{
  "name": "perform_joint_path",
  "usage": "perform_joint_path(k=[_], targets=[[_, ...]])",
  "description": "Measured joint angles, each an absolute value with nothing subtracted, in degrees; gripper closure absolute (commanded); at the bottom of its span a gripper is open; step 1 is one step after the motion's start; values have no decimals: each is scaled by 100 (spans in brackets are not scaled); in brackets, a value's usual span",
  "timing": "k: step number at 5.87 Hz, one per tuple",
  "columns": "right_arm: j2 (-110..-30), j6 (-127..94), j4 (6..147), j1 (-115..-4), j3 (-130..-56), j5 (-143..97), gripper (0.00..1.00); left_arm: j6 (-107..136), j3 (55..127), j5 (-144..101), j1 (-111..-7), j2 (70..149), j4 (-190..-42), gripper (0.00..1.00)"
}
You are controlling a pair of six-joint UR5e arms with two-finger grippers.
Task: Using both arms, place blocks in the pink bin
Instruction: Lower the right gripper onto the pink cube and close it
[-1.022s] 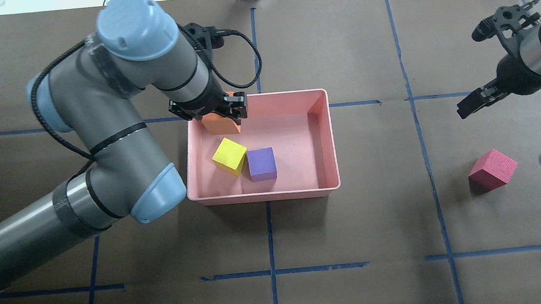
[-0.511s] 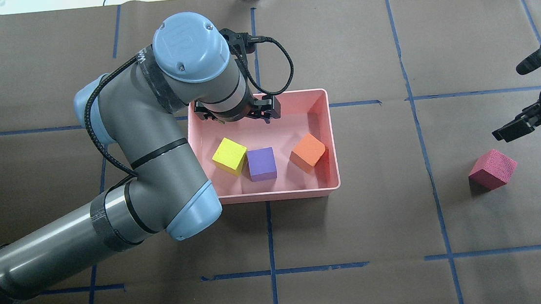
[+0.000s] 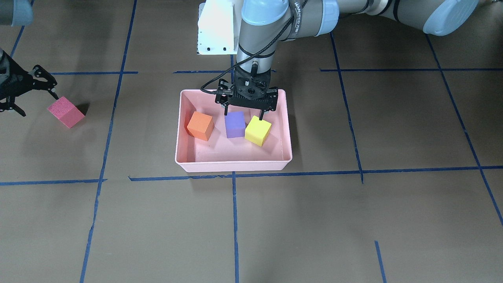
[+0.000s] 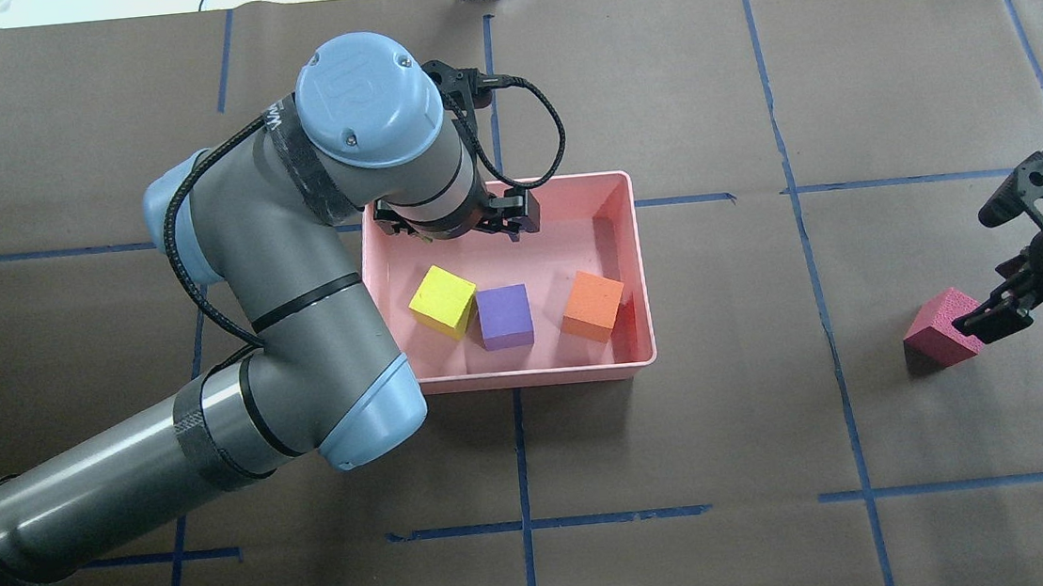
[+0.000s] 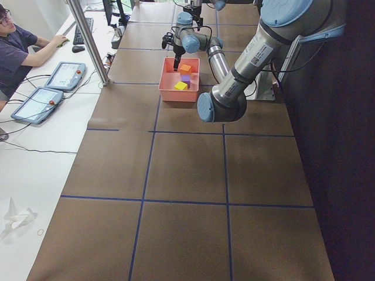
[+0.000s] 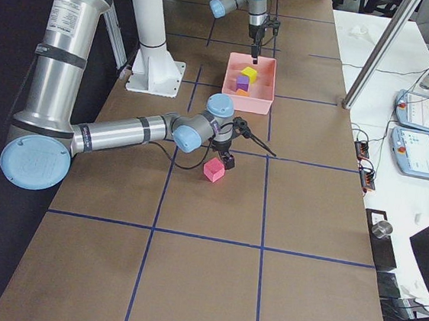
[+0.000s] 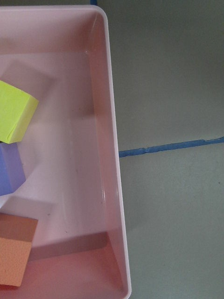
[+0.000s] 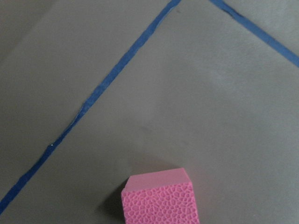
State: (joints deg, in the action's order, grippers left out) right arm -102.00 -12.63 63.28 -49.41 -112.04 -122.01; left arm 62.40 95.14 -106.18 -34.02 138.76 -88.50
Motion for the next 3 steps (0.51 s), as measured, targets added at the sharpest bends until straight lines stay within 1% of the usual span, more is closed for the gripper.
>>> perform_joint_path(k=[3], targets=[[-10161,-1020,6335,-4585,-10987,-12002,0,6232,9531,-10611,-3385,13801,-8851,0]])
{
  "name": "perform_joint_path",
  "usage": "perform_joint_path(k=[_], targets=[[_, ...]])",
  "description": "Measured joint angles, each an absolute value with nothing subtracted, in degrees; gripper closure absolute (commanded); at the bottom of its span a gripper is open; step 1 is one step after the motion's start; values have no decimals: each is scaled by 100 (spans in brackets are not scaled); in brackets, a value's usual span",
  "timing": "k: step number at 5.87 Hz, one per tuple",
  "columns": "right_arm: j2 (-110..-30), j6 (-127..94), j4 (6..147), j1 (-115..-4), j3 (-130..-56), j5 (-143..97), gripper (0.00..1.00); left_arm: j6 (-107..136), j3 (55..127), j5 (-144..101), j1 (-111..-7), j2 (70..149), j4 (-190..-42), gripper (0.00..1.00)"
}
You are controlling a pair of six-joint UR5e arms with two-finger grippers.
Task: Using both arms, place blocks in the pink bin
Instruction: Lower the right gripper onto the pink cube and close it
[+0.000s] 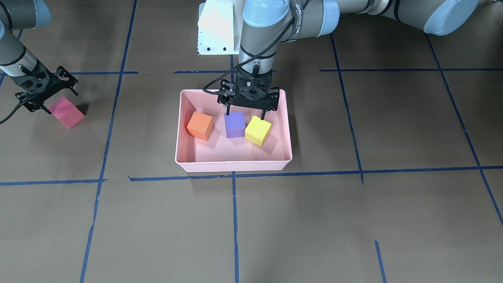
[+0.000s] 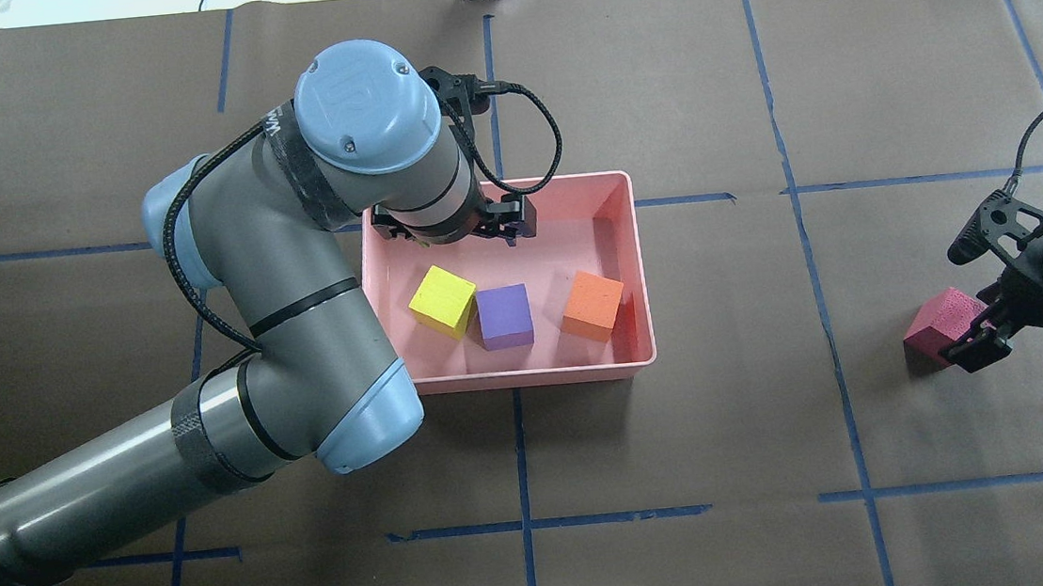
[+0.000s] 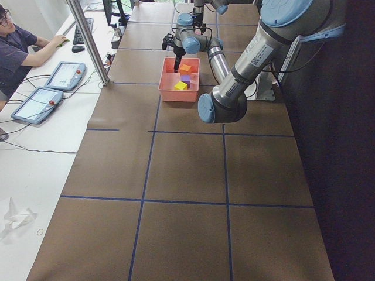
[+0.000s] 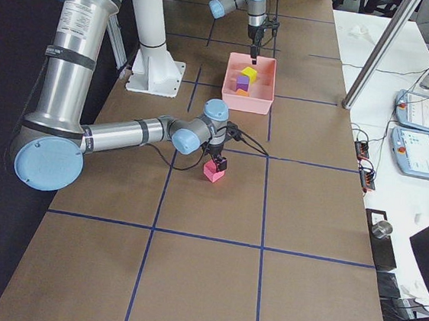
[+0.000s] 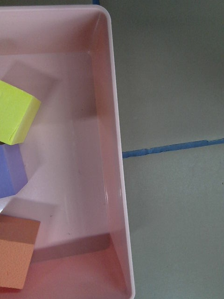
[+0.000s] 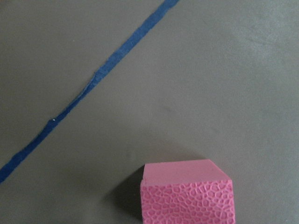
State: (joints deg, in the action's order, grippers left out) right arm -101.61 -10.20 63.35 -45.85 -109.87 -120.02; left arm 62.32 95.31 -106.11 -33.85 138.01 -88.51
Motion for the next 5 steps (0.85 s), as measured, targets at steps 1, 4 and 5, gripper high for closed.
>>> perform_joint_path(k=[1,4,5], targets=[[-10146,-935,6334,-4577,-10912,-11992,0,6232,9534,-10609,-3376,13787,-8850,0],[-10016,-882,6325,-4557,-10622,-11972,25,6218,9536,-10608,-3353,13736,-8855,0],[-9898,-885,6333,-4550,-10448,-11957,51,6196,9536,-10608,-3349,13714,-8854,0]])
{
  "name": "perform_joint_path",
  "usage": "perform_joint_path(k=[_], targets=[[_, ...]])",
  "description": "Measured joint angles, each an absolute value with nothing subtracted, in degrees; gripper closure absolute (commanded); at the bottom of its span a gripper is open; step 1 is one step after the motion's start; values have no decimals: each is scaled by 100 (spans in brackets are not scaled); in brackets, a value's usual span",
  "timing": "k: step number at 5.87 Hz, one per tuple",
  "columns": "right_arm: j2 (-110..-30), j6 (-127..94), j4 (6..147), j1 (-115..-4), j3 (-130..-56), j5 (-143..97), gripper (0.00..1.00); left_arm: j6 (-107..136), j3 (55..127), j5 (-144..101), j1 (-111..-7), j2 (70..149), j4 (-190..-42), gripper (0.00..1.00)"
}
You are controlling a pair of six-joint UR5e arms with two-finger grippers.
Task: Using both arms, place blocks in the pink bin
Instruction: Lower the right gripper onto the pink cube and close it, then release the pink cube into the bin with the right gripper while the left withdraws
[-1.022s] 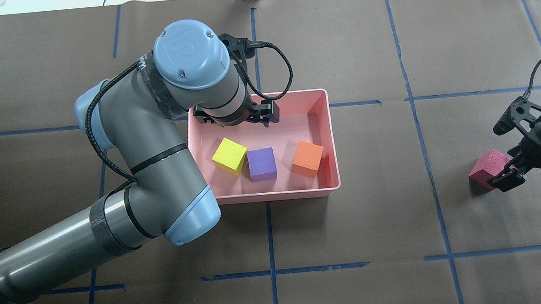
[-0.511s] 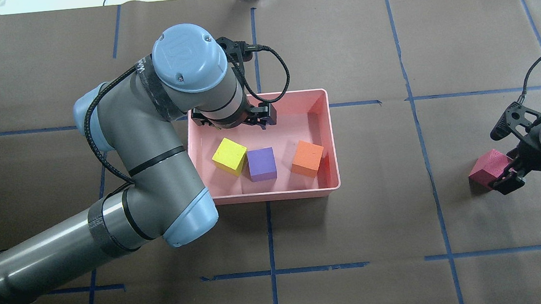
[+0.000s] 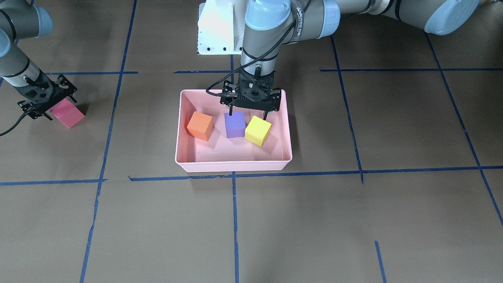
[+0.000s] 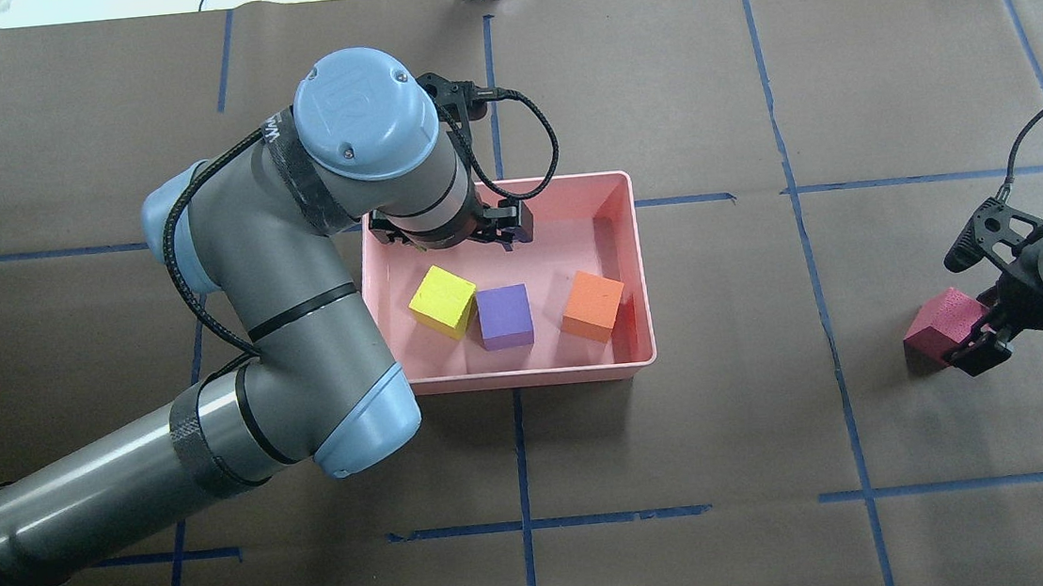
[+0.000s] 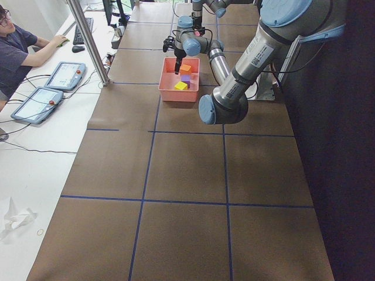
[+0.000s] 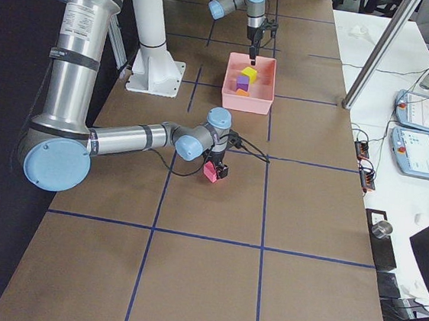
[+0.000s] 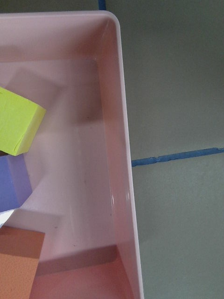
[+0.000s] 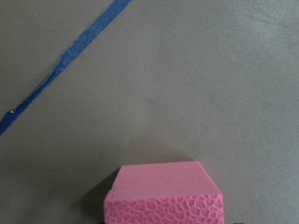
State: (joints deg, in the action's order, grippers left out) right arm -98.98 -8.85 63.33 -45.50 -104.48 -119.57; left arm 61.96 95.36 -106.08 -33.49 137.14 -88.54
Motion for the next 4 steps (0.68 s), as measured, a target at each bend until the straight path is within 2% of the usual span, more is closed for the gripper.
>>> perform_joint_path(k=[1,4], targets=[[-9817,-895,6338,-4547,-10343,-11951,62,6155,9536,-10608,-3349,13689,-8858,0],[-9709,-1617,6376,-4552,-10564,-12160,62,5058,9856,-10690,-3449,13299,-8794,0]])
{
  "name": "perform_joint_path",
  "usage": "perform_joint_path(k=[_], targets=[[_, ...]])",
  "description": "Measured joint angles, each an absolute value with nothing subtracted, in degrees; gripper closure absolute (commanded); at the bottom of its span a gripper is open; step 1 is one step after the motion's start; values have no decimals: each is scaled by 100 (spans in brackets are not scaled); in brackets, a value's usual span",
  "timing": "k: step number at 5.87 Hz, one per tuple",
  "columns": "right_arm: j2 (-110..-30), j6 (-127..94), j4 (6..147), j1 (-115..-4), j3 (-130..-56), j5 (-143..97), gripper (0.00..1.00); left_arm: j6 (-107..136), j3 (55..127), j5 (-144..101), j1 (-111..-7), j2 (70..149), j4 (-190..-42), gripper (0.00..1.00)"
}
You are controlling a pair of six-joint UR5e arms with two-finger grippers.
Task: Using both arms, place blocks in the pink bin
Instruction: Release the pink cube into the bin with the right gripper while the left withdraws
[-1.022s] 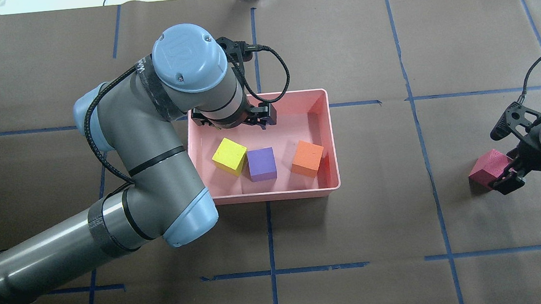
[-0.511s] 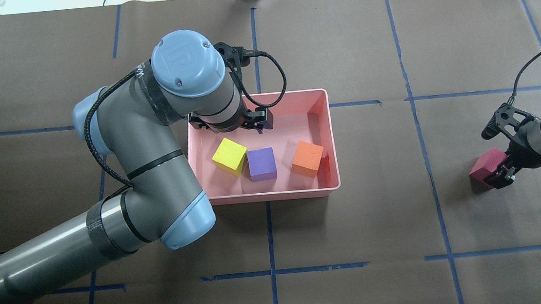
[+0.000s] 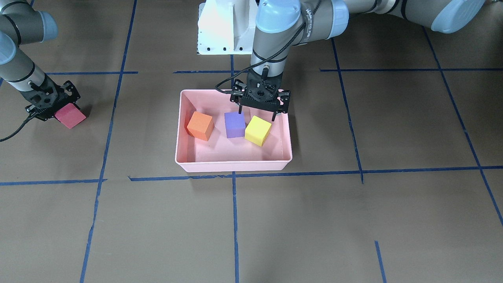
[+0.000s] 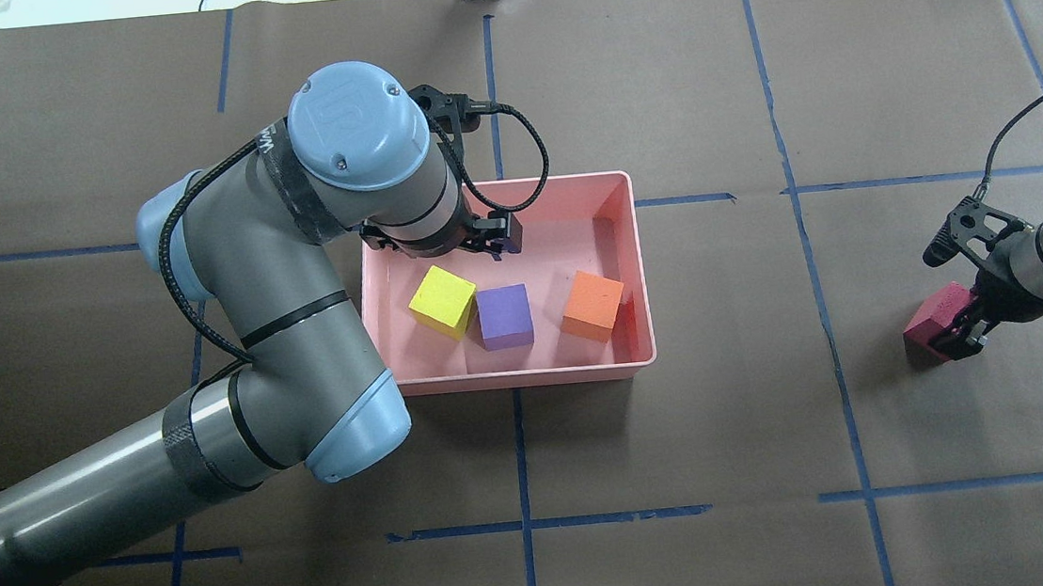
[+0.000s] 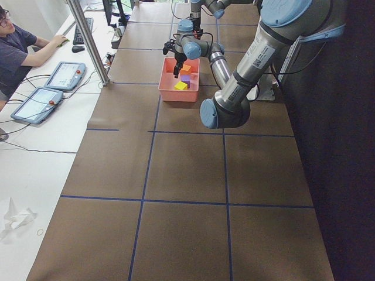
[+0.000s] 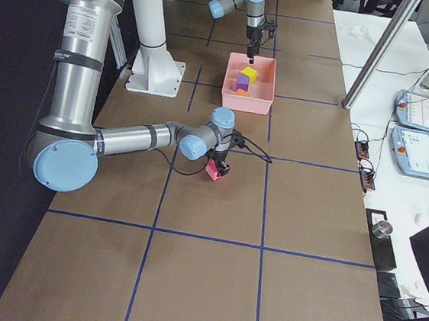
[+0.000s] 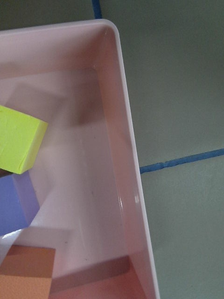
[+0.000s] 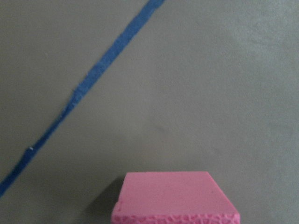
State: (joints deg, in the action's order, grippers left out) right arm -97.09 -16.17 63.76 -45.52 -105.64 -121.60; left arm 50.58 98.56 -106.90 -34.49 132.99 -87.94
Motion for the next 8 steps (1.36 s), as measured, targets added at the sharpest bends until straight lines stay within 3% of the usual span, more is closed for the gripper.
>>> perform_joint_path(k=[2,5,7,8], targets=[[-9106,-3230,6826,-4553,-10834,-12409,62,3639,10085,-11342,-4020,12709,-8792,0],[-6874,-5001,9202,-4463,-11089,-12417,59,1314,10314,-12227,-5274,11555,-8843,0],[-5573,-6260,9743,-4164,-10673,-12240,56,478,10358,-12841,-6123,10771,-8943,0],[-4927,-6796,9774,-3959,-10163,-12005,3,361,10385,-13094,-6436,10360,-9161,0]])
